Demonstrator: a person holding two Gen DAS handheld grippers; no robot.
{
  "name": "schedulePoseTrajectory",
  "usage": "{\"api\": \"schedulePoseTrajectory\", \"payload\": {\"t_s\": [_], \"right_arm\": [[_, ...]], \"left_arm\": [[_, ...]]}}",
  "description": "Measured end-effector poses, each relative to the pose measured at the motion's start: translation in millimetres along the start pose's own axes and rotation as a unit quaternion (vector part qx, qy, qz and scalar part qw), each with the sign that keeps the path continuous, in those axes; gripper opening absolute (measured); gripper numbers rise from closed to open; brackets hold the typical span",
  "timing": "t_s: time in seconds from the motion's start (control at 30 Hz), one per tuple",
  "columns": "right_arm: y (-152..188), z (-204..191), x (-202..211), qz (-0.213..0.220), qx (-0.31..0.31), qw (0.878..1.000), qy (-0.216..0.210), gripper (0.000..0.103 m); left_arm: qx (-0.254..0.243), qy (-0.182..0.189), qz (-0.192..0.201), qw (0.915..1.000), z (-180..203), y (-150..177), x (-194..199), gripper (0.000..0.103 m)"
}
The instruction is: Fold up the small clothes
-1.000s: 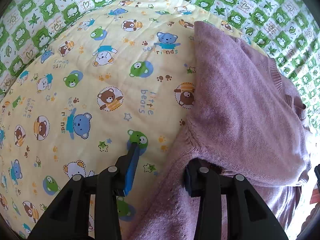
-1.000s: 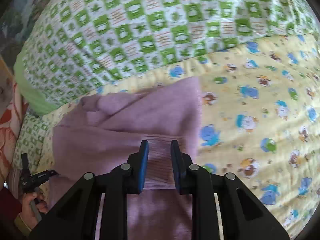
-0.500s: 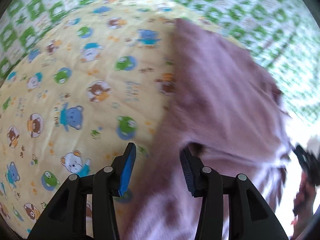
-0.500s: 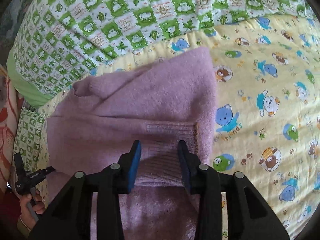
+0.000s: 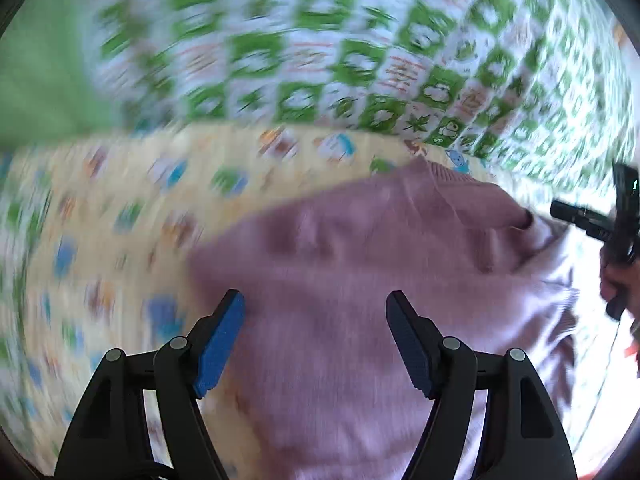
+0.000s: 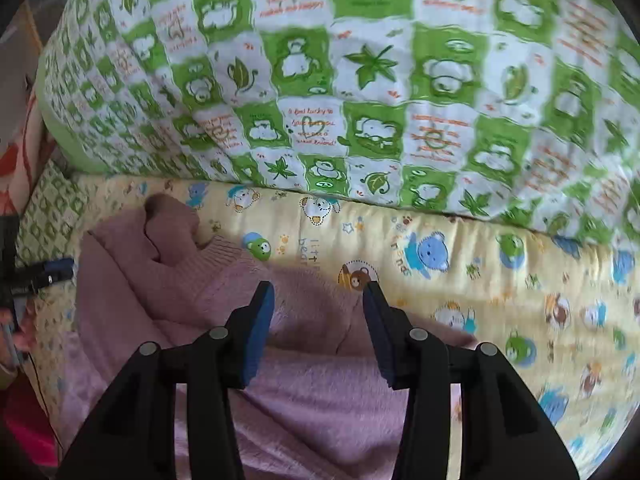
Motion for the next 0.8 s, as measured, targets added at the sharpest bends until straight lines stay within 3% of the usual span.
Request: {"api": "schedulePoseTrajectory", "payload": {"t_s": [0.17,0.27,0.33,0.37,0.4,0.43,0.47,0.57,0.7,0.73,0.8], "right_arm": [[-8,-15,-40,-0.050,0.070,0.996,-0.017,0.048],[4,-21,-66,-0.102,0.103,0.989,-0.016,0.047],[13,-25,-71,-0.110,0.123,0.986,-0.015,0.047],[16,-27,-70,-0.106,0.130,0.986,-0.018,0.044],[18,-29,-68,-0.104,0.134,0.985,-0.021,0.027],[19,-30,-66,-0.103,0.136,0.985,-0.018,0.008],[20,-29,-65,-0.099,0.140,0.985,-0.010,0.008],[12,-30,-49,-0.054,0.144,0.988,0.027,0.006],[-23,11,-12,0.037,0.030,0.997,0.061,0.005],[-23,21,-11,0.044,0.006,0.997,0.069,0.000],[-17,30,-23,0.033,-0.006,0.995,0.096,0.000]], "left_arm": [[-0.053,-0.028,-0.034,0.9976,13,-43,-47,0.076],[-0.075,-0.057,-0.071,0.9930,15,-47,-76,0.076],[-0.103,-0.070,-0.079,0.9891,23,-45,-84,0.072],[-0.121,-0.073,-0.081,0.9866,29,-44,-87,0.060],[-0.142,-0.072,-0.083,0.9837,37,-43,-89,0.052],[-0.155,-0.068,-0.083,0.9821,43,-42,-89,0.030],[-0.164,-0.064,-0.083,0.9808,49,-43,-88,0.007],[-0.178,-0.079,-0.057,0.9792,57,-53,-75,0.006],[-0.139,-0.084,-0.028,0.9864,53,-69,-70,0.004],[-0.129,-0.091,-0.030,0.9870,48,-70,-76,0.004],[-0.114,-0.093,-0.035,0.9886,45,-71,-88,0.004]]}}
Point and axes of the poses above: each gripper's, at about its wrist camera, not at the fingertips, and x roughly against the way its jaws point, z to its right, y to its underside, the point moved 8 cm from there along -x, roughly the way its jaws point, and after that the axes turned 6 degrees about y, right-handed, at the moved point
